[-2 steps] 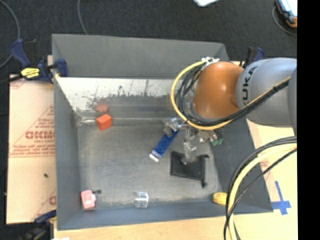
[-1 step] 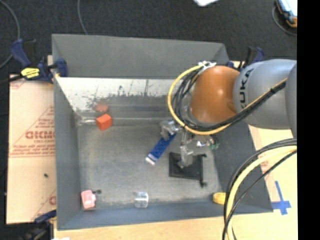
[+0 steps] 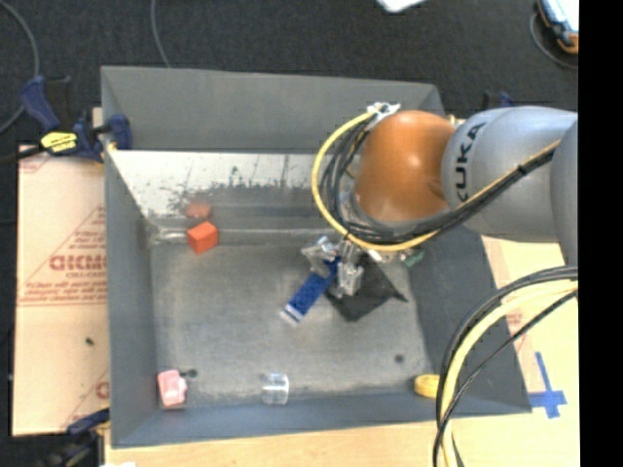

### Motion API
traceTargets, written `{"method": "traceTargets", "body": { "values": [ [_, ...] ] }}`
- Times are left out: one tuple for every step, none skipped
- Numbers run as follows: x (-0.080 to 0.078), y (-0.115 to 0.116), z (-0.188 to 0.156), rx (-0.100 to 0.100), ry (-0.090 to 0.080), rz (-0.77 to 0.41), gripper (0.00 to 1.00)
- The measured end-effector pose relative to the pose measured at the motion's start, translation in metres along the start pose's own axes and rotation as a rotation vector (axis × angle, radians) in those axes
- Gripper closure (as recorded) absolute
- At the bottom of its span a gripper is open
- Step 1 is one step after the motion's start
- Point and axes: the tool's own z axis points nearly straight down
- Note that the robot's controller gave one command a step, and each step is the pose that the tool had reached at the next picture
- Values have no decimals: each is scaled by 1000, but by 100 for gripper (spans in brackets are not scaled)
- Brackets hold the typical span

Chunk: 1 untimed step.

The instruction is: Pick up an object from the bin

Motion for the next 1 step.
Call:
{"method": "traceTargets", "body": {
  "values": [
    [0,0,0,-1,0,4,100]
  ]
}}
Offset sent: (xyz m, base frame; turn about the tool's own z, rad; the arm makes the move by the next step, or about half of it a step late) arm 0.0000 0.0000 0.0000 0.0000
